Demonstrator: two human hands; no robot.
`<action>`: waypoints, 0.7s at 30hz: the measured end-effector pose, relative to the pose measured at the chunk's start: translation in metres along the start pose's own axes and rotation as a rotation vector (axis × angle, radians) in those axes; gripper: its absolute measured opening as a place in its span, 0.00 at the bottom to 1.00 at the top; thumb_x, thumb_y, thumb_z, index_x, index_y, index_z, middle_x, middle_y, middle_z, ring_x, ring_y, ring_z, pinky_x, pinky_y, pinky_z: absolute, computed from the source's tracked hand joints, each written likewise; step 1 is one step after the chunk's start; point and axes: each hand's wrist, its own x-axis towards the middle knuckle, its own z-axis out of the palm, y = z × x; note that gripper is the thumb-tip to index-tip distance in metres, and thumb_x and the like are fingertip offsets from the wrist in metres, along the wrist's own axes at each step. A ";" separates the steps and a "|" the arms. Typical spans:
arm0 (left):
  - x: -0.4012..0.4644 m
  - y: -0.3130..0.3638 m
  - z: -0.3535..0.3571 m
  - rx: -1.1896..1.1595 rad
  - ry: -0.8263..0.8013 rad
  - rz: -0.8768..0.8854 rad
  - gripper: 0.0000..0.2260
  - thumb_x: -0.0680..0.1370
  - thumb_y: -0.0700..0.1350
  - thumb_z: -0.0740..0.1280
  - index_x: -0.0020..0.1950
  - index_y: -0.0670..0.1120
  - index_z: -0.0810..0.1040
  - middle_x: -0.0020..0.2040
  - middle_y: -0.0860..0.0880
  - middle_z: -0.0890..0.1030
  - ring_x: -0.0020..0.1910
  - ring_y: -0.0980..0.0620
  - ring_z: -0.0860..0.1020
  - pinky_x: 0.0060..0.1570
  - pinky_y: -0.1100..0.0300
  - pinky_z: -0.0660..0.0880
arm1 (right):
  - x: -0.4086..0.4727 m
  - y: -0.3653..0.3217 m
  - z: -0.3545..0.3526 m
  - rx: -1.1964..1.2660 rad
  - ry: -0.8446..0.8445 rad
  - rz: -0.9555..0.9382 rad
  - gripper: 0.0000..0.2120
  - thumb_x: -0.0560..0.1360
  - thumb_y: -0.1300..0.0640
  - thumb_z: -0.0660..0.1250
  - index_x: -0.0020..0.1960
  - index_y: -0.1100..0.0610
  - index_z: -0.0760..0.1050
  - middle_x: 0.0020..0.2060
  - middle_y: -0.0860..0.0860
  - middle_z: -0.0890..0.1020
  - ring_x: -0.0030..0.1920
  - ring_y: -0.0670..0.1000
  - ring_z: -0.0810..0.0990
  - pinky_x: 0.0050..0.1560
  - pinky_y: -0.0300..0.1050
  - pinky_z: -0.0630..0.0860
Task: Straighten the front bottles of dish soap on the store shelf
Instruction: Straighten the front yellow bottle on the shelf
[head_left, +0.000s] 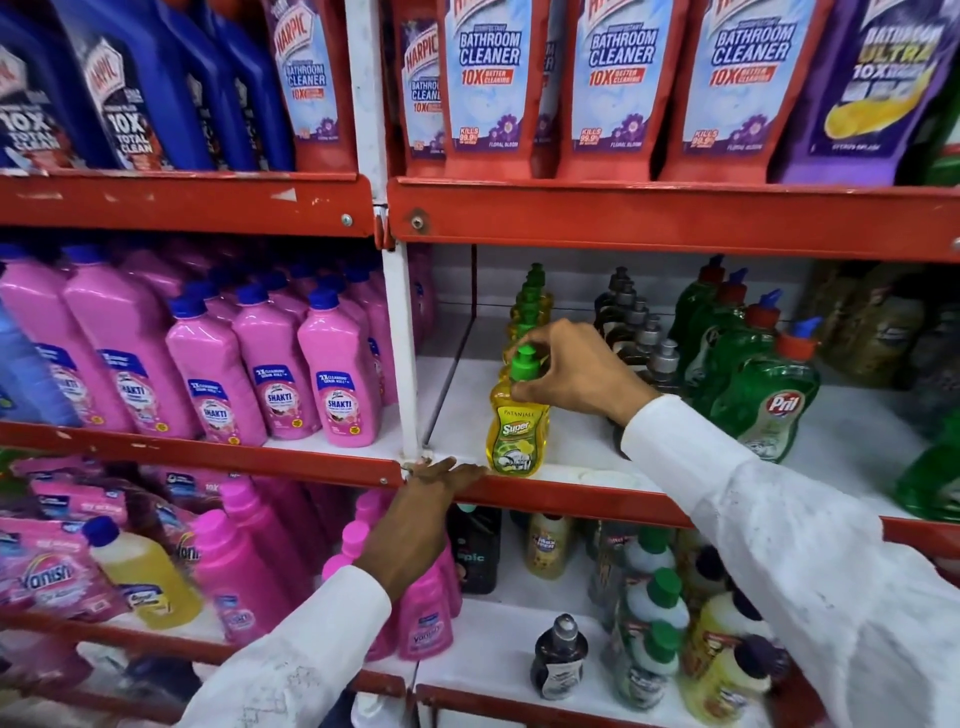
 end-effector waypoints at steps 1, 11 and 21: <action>0.000 -0.002 0.001 0.002 -0.010 0.005 0.43 0.63 0.20 0.57 0.71 0.55 0.70 0.71 0.46 0.74 0.74 0.48 0.66 0.75 0.52 0.61 | 0.001 0.002 0.003 -0.017 -0.018 0.008 0.18 0.66 0.54 0.80 0.54 0.57 0.83 0.46 0.52 0.87 0.45 0.49 0.84 0.46 0.39 0.77; -0.015 0.031 0.025 0.437 0.025 0.058 0.31 0.68 0.46 0.67 0.71 0.45 0.68 0.70 0.44 0.75 0.69 0.41 0.71 0.71 0.38 0.66 | -0.022 0.015 0.007 0.106 0.129 0.093 0.25 0.65 0.55 0.81 0.60 0.57 0.80 0.50 0.49 0.84 0.37 0.42 0.79 0.38 0.28 0.76; -0.016 0.053 0.061 0.288 0.054 0.168 0.29 0.73 0.44 0.64 0.74 0.41 0.64 0.73 0.40 0.69 0.74 0.41 0.64 0.75 0.42 0.60 | -0.160 0.079 0.076 0.091 0.010 0.244 0.06 0.70 0.62 0.74 0.46 0.55 0.82 0.38 0.46 0.85 0.35 0.46 0.81 0.39 0.38 0.79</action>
